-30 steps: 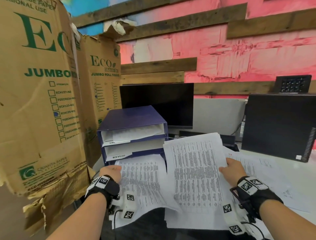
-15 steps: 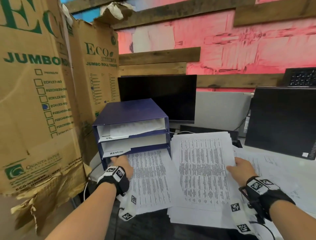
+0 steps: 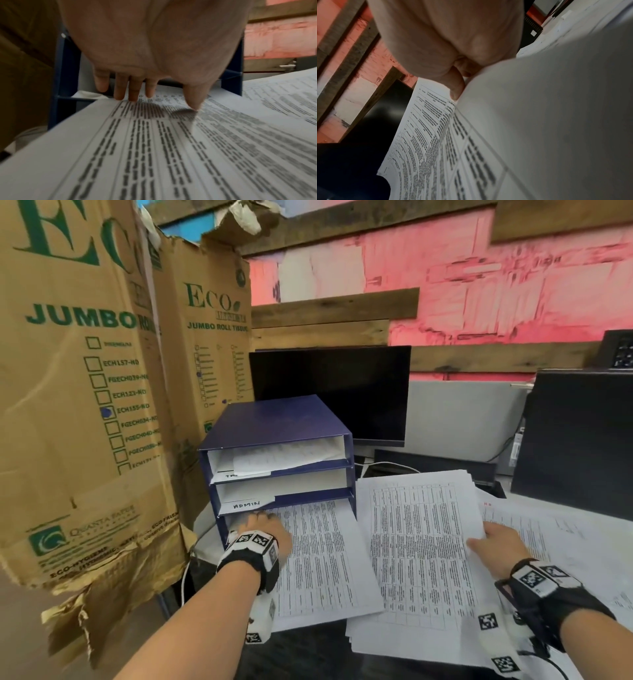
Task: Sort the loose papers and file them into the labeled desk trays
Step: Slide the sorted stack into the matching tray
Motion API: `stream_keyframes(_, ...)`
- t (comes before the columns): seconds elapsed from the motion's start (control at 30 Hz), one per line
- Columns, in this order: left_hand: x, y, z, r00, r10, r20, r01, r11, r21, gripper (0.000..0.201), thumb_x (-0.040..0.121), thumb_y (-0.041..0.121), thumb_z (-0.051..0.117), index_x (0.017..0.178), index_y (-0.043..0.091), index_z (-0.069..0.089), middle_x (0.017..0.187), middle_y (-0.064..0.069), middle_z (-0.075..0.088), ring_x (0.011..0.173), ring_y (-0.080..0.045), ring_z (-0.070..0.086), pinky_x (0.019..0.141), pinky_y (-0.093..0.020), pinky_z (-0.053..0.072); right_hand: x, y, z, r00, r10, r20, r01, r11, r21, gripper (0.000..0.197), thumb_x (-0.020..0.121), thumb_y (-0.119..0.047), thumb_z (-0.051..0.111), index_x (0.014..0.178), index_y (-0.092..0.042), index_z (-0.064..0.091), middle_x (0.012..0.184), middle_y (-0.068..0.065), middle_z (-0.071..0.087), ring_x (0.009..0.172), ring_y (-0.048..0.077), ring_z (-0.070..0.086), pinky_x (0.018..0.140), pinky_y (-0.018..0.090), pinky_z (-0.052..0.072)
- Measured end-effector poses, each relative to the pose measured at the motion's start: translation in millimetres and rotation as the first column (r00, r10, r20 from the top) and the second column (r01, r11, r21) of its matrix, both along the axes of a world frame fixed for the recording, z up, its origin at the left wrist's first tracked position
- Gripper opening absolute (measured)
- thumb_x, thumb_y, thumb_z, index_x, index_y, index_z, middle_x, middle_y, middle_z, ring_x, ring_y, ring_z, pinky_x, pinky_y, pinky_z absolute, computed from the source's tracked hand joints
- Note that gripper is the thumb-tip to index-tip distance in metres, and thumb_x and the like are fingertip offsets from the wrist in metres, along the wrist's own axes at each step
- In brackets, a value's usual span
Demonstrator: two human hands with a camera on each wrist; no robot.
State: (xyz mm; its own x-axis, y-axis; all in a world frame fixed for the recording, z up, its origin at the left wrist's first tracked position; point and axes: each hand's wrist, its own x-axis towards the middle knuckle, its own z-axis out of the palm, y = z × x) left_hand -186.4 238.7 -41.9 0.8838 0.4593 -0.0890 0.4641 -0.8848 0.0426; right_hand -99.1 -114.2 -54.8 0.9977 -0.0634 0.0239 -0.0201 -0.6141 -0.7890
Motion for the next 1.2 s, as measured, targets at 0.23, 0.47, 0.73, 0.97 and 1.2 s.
stream_keyframes(0.23,-19.4,-24.6,11.4,0.986,-0.140,-0.090,0.147,0.986,0.078,0.101,0.072,0.084,0.040,0.143,0.013,0.036,0.154,-0.010,0.021,0.141,-0.032,0.018,0.114,-0.051,0.019,-5.9,0.9,2.8,1.000,-0.001,-0.008,0.001,0.999,0.040,0.030,0.090,0.001,0.052,0.118,0.001,0.061,0.121,0.019,0.062,0.090,0.024,0.052,0.080,0.032,0.042)
stream_keyframes(0.47,-28.4,-26.5,-2.9,0.940,-0.200,-0.276,0.214,0.977,0.020,0.138,0.045,0.075,0.076,0.149,0.024,0.001,0.157,-0.012,0.008,0.144,-0.037,0.010,0.113,-0.062,0.010,-12.9,-2.2,2.2,1.000,0.008,0.000,-0.008,1.000,0.016,0.028,0.089,-0.002,0.053,0.116,-0.001,0.063,0.118,0.018,0.064,0.090,0.026,0.054,0.081,0.034,0.044)
stream_keyframes(0.73,-36.4,-29.9,-28.8,0.918,-0.135,-0.372,0.203,0.968,0.149,0.153,0.049,0.061,0.084,0.144,0.018,-0.028,0.150,-0.015,-0.035,0.138,-0.041,-0.028,0.101,-0.072,-0.013,-17.3,-6.2,5.2,1.000,0.026,-0.011,-0.026,0.999,0.036,0.025,0.090,-0.004,0.053,0.114,-0.002,0.063,0.117,0.015,0.064,0.091,0.024,0.054,0.076,0.030,0.044)
stream_keyframes(0.97,-36.7,-29.9,-21.9,0.949,-0.182,-0.259,0.217,0.969,0.115,0.127,0.064,0.043,0.079,0.149,0.028,-0.013,0.159,-0.006,-0.016,0.145,-0.037,-0.010,0.108,-0.070,-0.001,-13.7,-7.5,9.4,1.000,-0.019,-0.003,0.019,0.985,0.174,0.017,0.089,-0.006,0.054,0.102,-0.005,0.066,0.107,0.014,0.067,0.096,0.033,0.063,0.087,0.040,0.051)
stream_keyframes(1.2,-39.9,-30.8,-7.6,0.915,-0.386,-0.116,0.389,0.921,0.009,0.084,0.080,0.045,0.059,0.148,0.033,0.011,0.159,0.002,0.007,0.145,-0.031,0.012,0.112,-0.064,0.010,-14.2,0.3,5.6,0.997,-0.076,0.006,0.073,0.972,0.222,0.014,0.087,-0.003,0.054,0.081,-0.011,0.064,0.101,0.014,0.067,0.092,0.034,0.062,0.087,0.043,0.051)
